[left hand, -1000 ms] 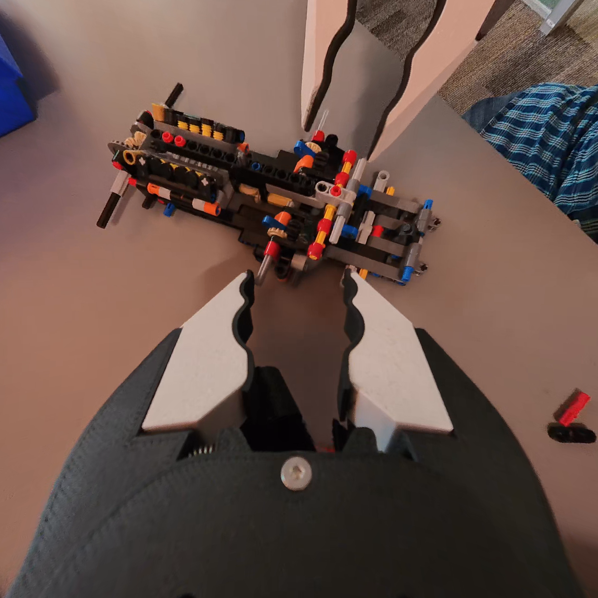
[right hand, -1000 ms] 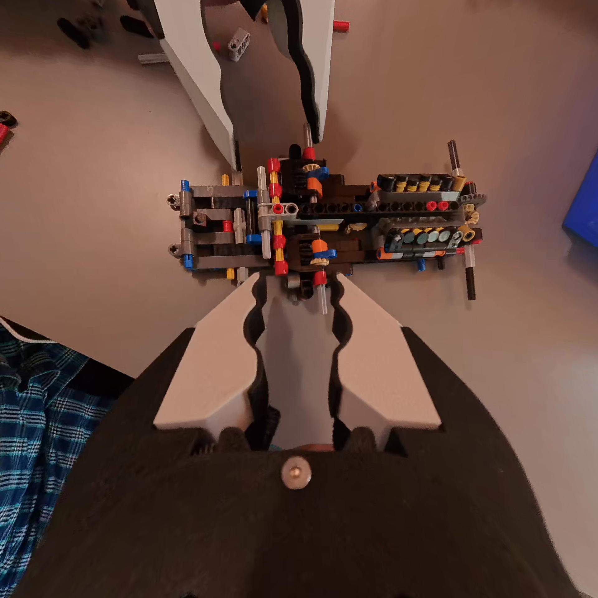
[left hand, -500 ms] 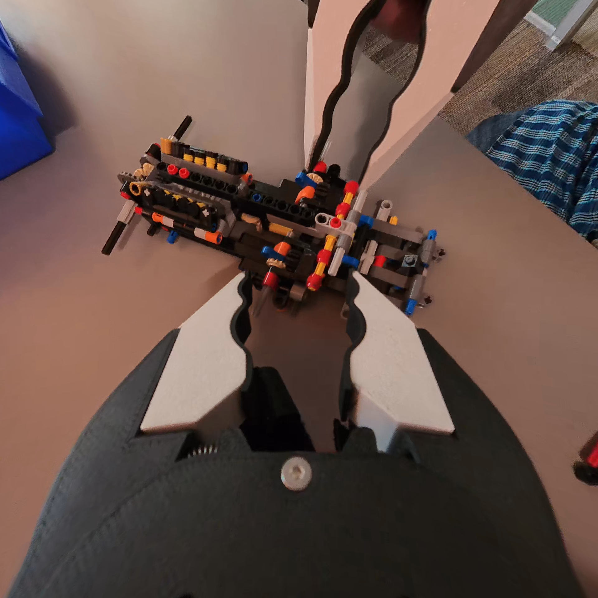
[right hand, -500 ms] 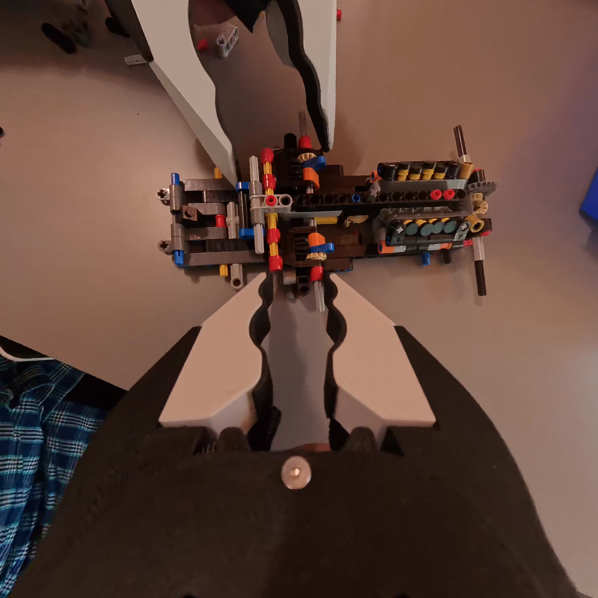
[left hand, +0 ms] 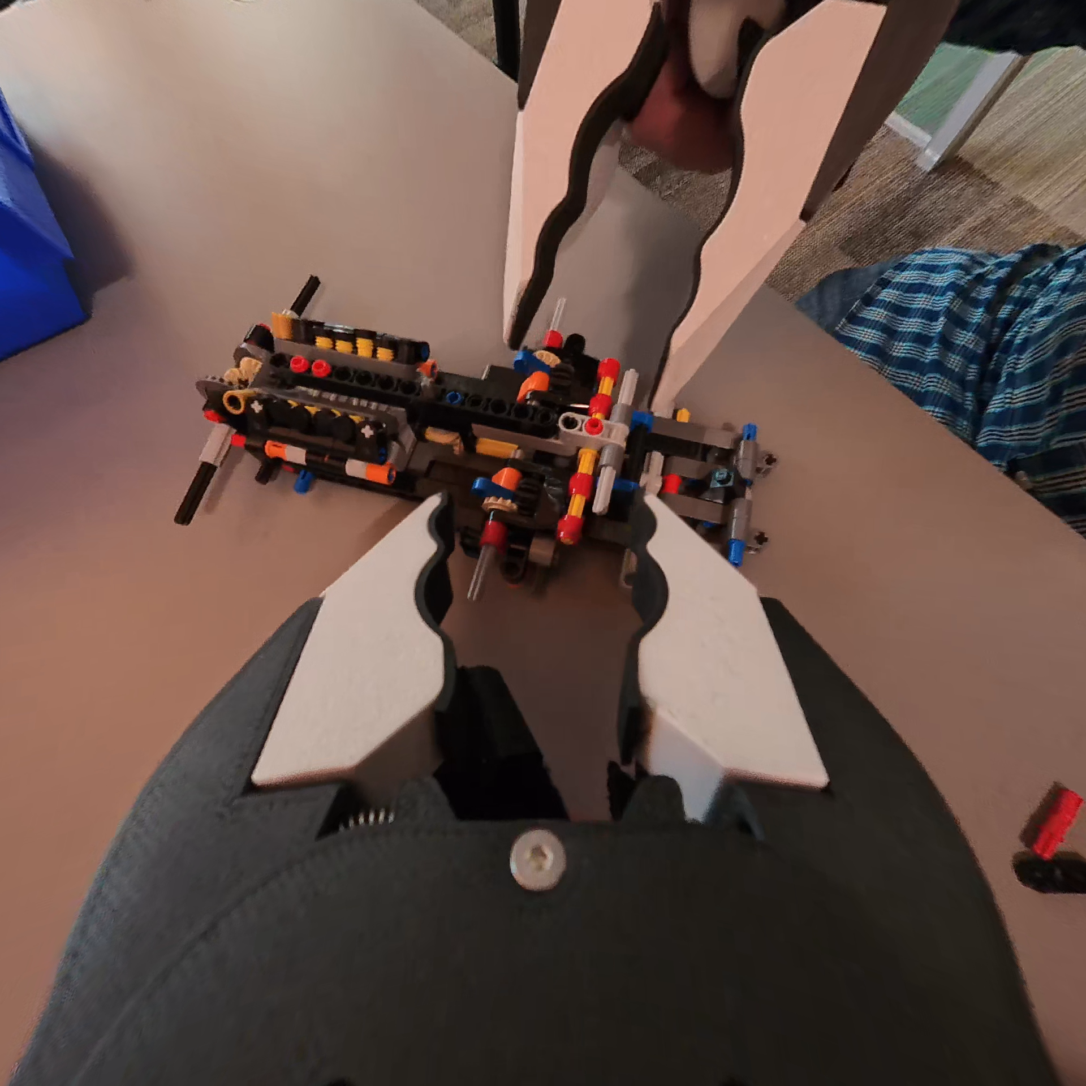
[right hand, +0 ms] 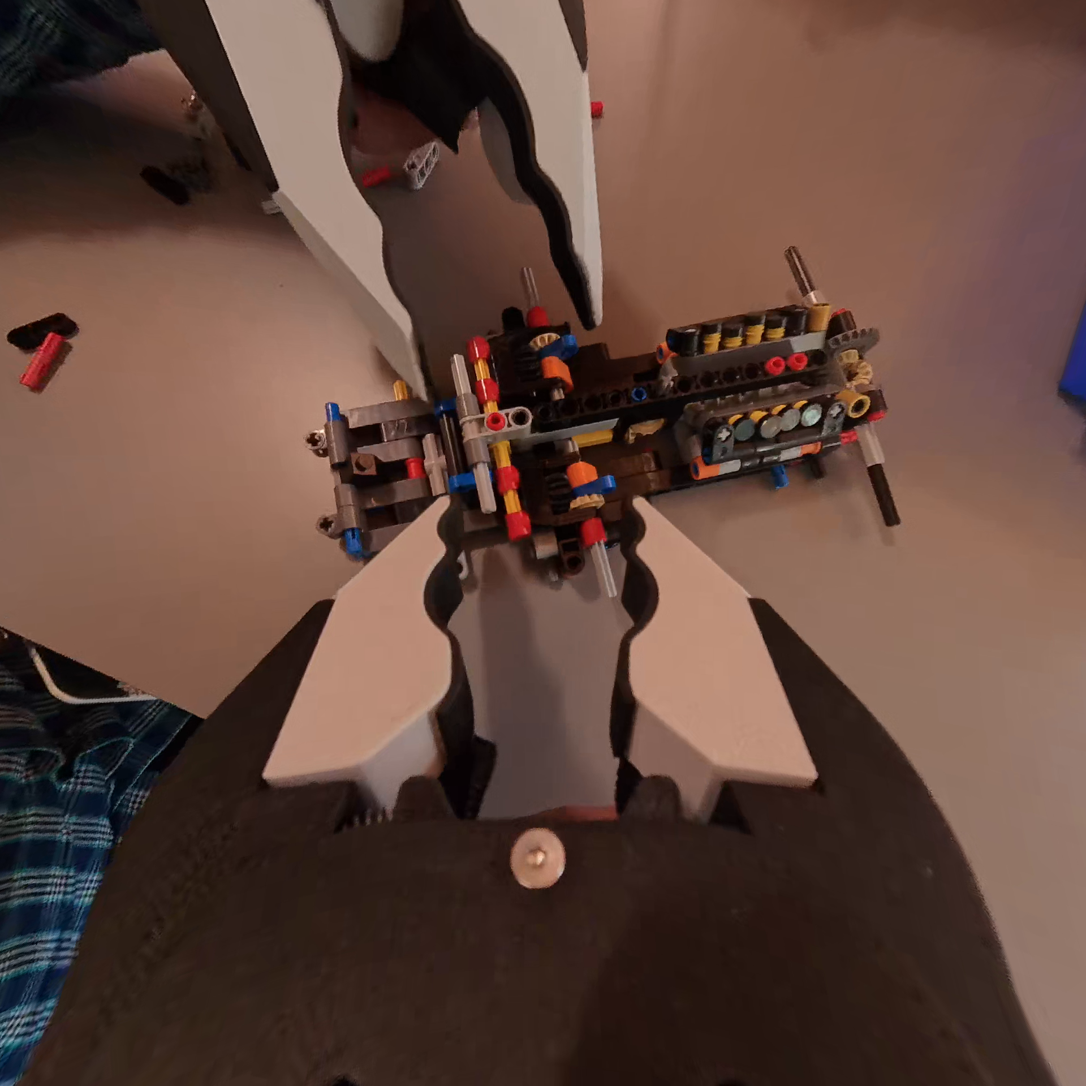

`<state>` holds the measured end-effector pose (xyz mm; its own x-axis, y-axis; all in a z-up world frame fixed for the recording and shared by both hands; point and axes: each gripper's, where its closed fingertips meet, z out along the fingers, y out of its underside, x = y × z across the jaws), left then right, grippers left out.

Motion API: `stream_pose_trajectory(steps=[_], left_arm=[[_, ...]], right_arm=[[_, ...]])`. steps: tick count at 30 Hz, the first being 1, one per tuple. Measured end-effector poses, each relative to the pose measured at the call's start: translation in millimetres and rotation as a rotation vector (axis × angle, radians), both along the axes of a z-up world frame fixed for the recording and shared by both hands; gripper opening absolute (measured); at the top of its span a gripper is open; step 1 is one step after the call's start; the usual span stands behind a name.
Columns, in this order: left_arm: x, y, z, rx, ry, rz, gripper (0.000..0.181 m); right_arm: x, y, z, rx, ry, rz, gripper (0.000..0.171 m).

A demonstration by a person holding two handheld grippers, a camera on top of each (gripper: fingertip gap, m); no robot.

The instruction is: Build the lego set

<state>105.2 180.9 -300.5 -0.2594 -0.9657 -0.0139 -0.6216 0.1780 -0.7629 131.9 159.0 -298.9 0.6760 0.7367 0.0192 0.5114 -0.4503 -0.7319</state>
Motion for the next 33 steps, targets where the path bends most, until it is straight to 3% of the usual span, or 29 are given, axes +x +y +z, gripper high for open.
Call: stream_pose_trajectory(steps=[9,33], left_arm=[[0.1,-7.6,-3.9,-0.033,0.024,-0.017,0.059],[-3.3,-7.4,-0.9,-0.050,0.015,-0.015,0.051]], right_arm=[[-1.0,1.4,-4.4,-0.020,0.054,0.011,0.040],[-2.0,-0.9,-3.7,-0.025,0.092,0.000,0.043]])
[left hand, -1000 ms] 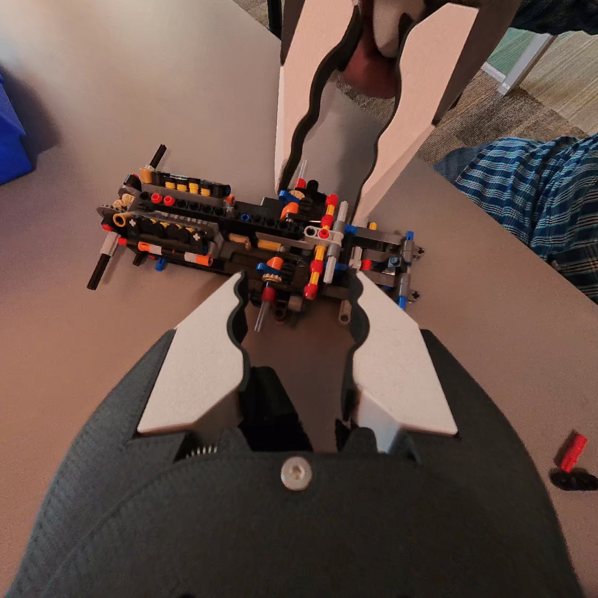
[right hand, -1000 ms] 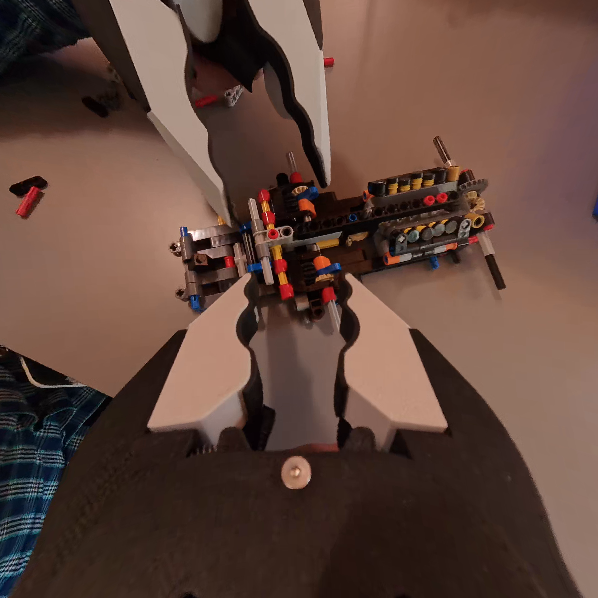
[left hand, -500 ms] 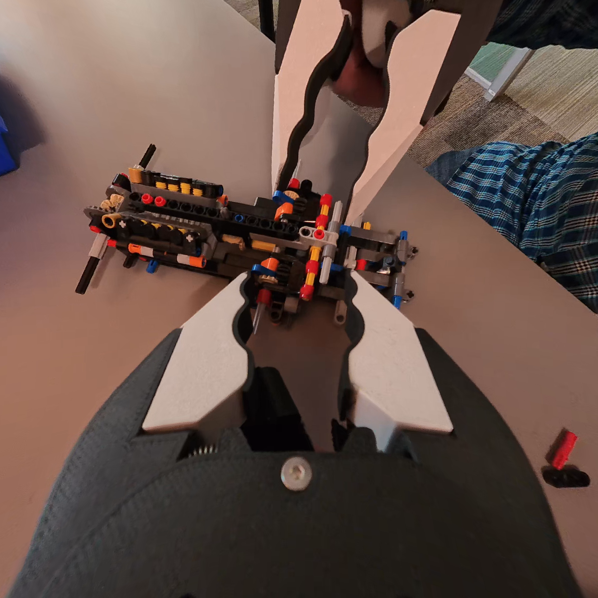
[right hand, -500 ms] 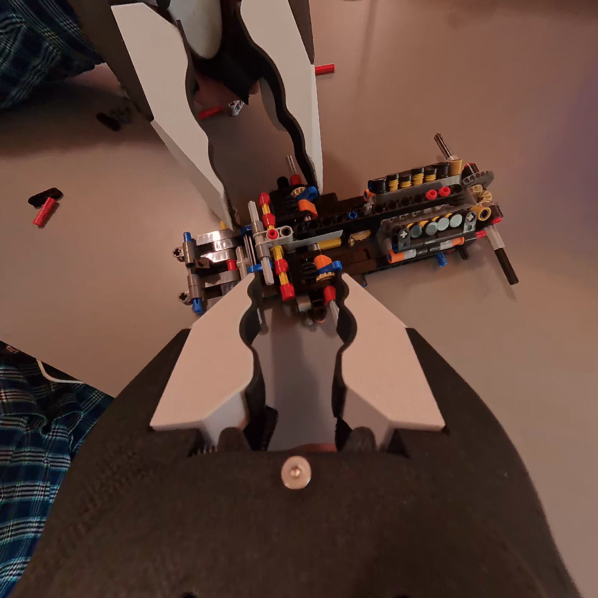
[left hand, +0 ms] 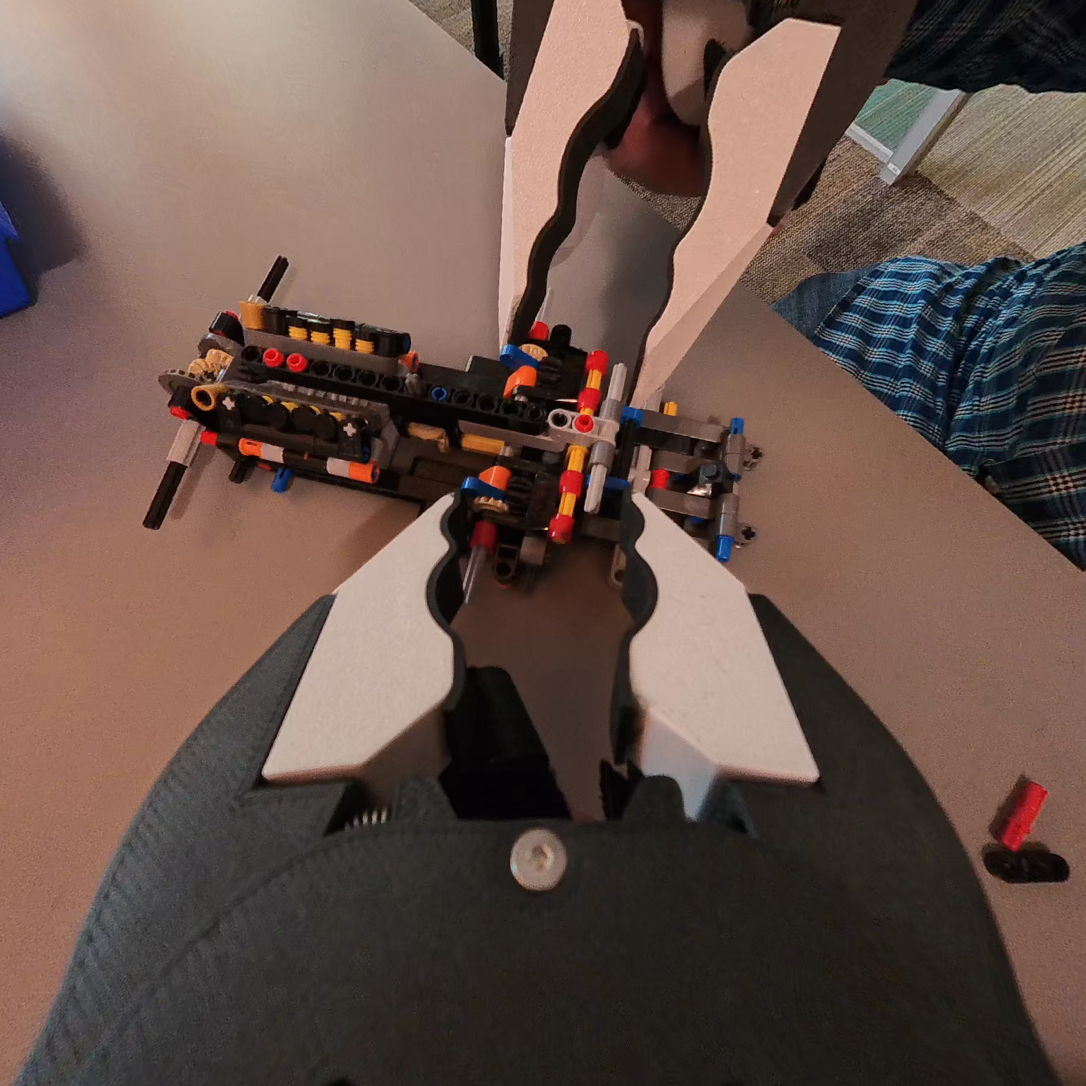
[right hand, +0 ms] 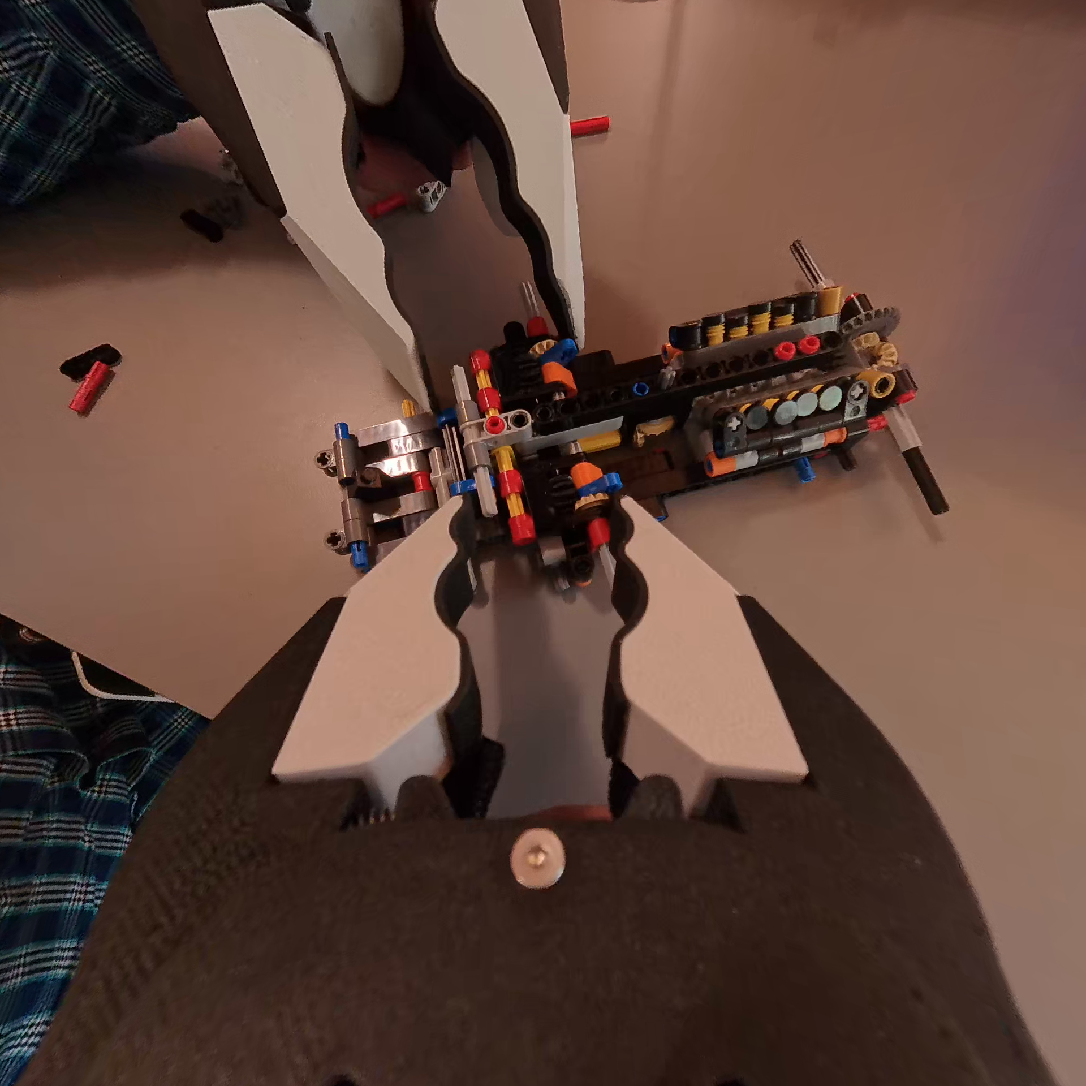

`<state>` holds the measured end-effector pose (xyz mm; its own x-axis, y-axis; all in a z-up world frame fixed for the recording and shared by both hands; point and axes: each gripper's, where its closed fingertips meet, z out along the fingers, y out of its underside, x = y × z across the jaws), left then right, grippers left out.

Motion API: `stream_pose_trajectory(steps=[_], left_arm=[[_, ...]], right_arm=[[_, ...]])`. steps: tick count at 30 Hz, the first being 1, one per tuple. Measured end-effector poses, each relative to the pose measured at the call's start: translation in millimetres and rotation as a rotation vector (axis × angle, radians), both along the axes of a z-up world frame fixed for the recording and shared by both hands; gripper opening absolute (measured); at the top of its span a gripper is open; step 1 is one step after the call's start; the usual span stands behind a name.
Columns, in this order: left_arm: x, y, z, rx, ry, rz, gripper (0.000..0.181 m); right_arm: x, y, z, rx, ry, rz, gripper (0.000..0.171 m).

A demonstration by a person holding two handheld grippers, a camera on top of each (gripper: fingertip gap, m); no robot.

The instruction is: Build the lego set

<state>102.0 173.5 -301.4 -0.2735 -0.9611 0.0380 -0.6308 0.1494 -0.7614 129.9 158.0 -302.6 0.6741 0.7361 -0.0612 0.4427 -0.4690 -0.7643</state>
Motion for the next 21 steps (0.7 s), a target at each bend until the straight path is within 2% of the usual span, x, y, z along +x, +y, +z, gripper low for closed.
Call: stream_pose_trajectory(steps=[16,21], left_arm=[[-4.4,-5.0,-4.0,-0.009,0.025,-0.023,0.065],[-3.9,-5.2,-6.0,-0.004,0.029,-0.023,0.063]], right_arm=[[-3.4,-4.1,5.6,-0.018,0.099,0.025,0.061],[-6.8,-3.1,6.4,-0.008,0.116,0.030,0.057]])
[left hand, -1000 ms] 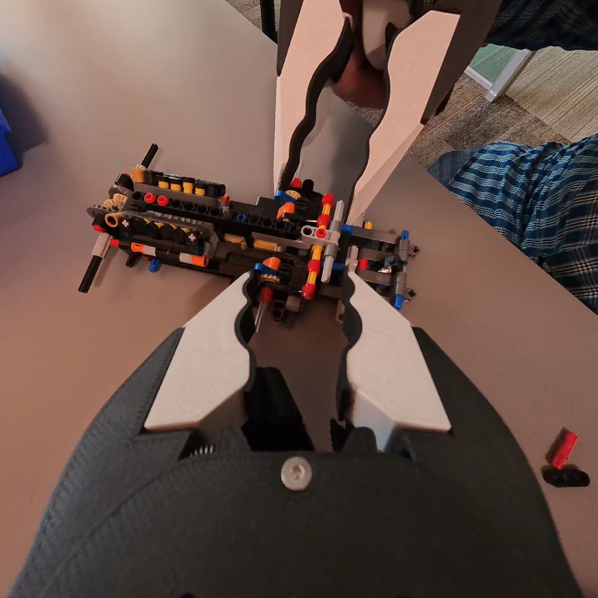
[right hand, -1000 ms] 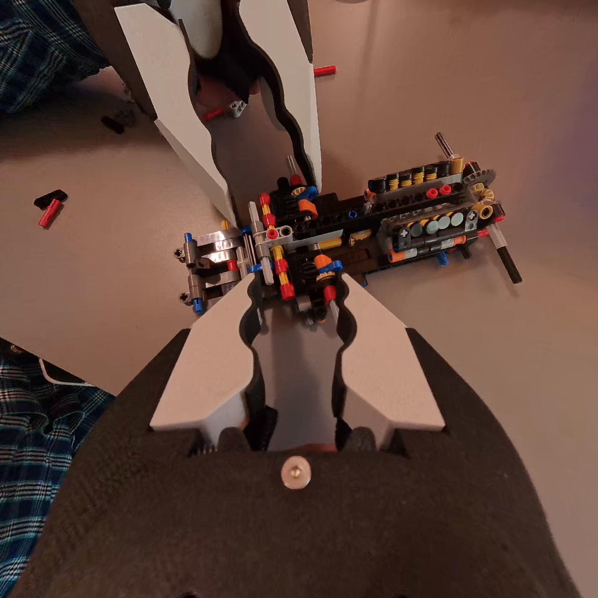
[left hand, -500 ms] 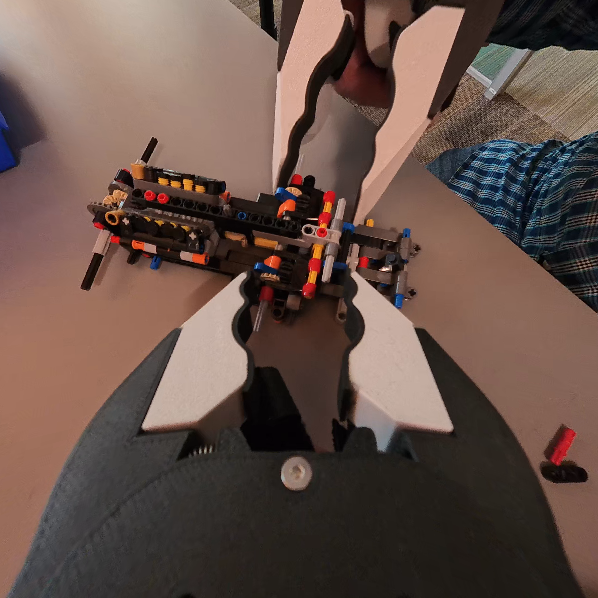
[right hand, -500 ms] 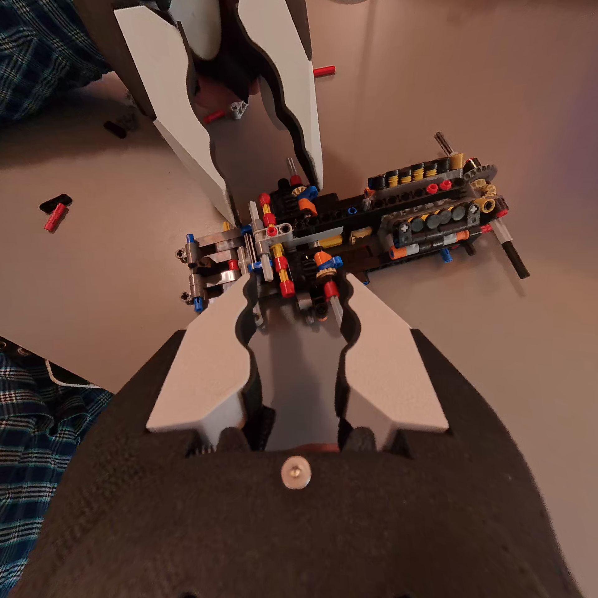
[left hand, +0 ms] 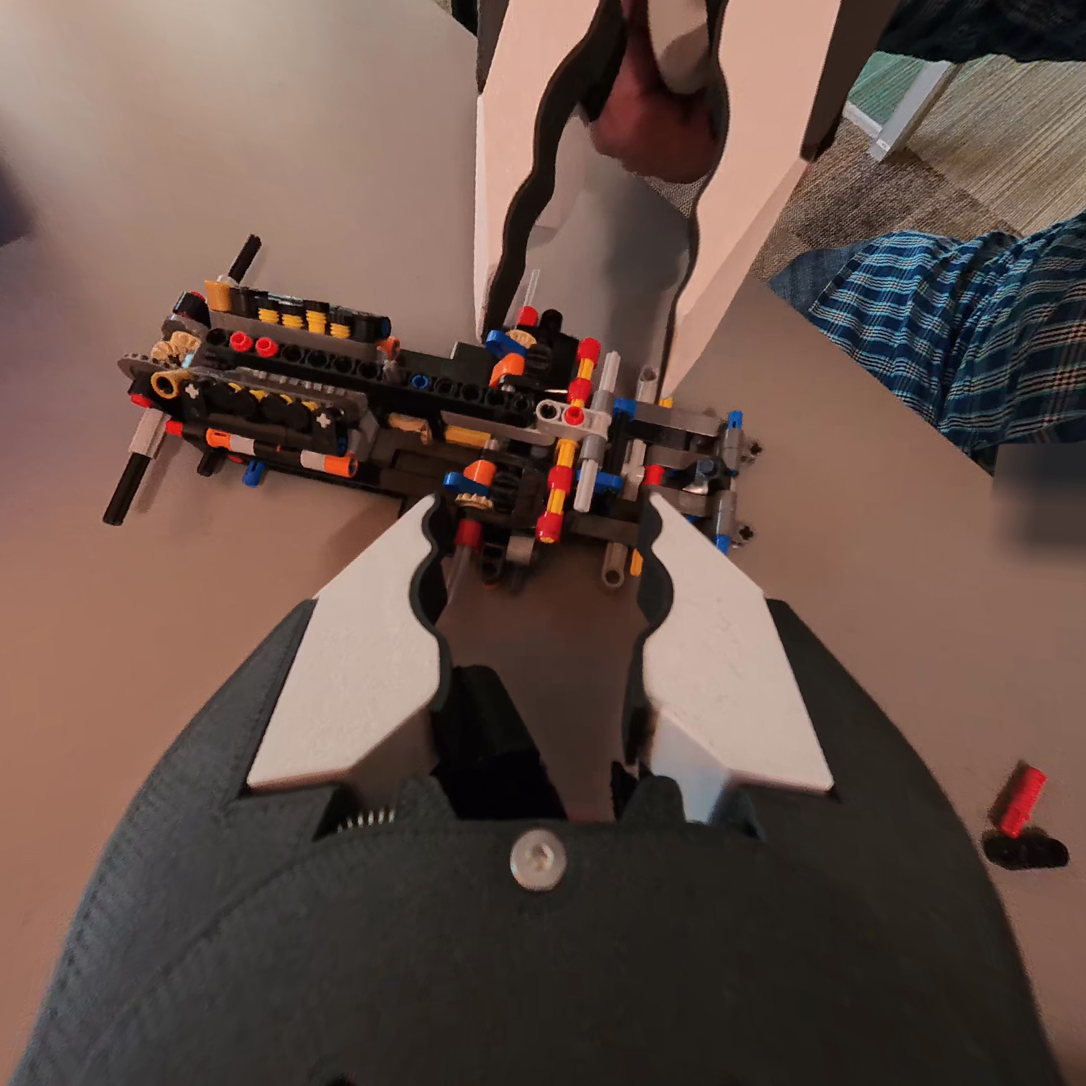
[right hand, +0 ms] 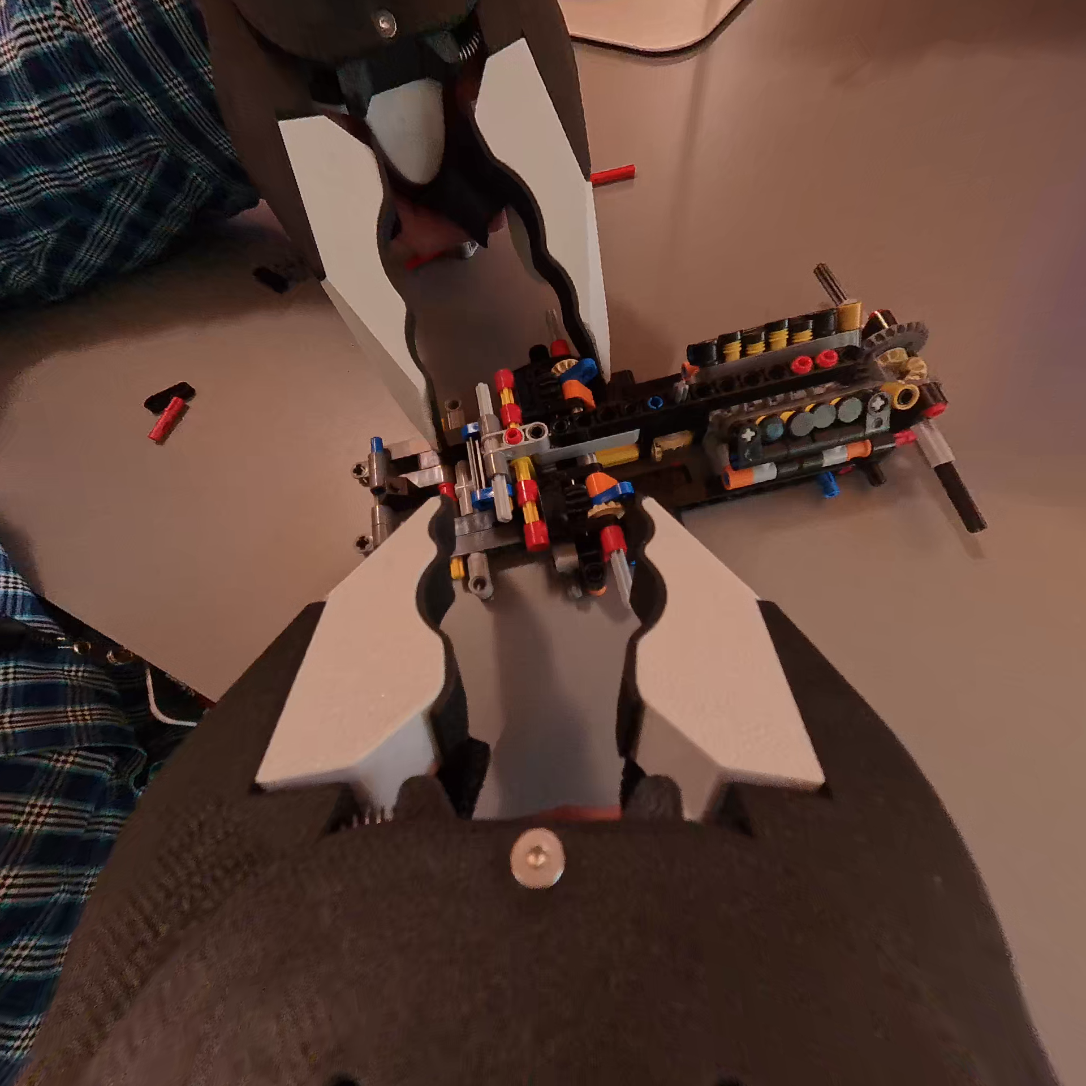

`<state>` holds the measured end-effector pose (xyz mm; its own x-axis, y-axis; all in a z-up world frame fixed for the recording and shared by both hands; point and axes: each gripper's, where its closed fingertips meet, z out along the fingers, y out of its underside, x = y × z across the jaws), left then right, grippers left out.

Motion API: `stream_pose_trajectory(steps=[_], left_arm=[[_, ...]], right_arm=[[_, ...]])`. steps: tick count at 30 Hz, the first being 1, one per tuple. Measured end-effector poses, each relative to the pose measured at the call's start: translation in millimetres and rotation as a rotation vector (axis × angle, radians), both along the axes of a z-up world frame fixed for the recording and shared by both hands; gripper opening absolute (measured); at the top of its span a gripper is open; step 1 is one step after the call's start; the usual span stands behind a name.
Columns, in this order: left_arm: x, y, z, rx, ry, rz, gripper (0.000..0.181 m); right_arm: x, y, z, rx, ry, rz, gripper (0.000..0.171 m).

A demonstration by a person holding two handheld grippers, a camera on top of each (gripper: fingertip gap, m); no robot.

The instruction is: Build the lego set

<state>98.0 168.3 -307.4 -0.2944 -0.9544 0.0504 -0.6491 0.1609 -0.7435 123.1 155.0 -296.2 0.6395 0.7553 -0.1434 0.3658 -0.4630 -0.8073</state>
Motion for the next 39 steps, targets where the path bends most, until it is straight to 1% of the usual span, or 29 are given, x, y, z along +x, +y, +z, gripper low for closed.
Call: stream_pose_trajectory(steps=[2,5,12,13,14,31,39], left_arm=[[1.2,-0.1,1.5,0.003,-0.007,0.003,0.063],[2.6,1.3,2.8,0.010,-0.011,0.013,0.058],[3.5,1.3,3.5,0.003,-0.020,0.015,0.057],[3.6,1.2,3.8,0.005,-0.024,0.013,0.057],[3.6,1.0,3.6,0.007,-0.028,0.010,0.057],[3.5,0.3,6.0,0.086,-0.048,-0.015,0.055],[2.3,0.0,5.5,0.086,-0.044,-0.015,0.055]], right_arm=[[-0.1,0.9,-1.3,-0.002,-0.002,0.002,0.053],[-1.3,1.3,-2.9,-0.012,-0.009,0.009,0.056],[-1.5,4.3,-3.5,-0.013,-0.014,-0.007,0.051],[-1.0,5.0,-2.5,-0.006,-0.011,-0.010,0.050],[0.2,6.5,-1.3,0.001,-0.004,-0.020,0.043],[0.8,5.0,-0.7,0.066,-0.035,-0.003,0.041],[0.2,4.3,0.5,0.113,-0.059,0.000,0.040]])
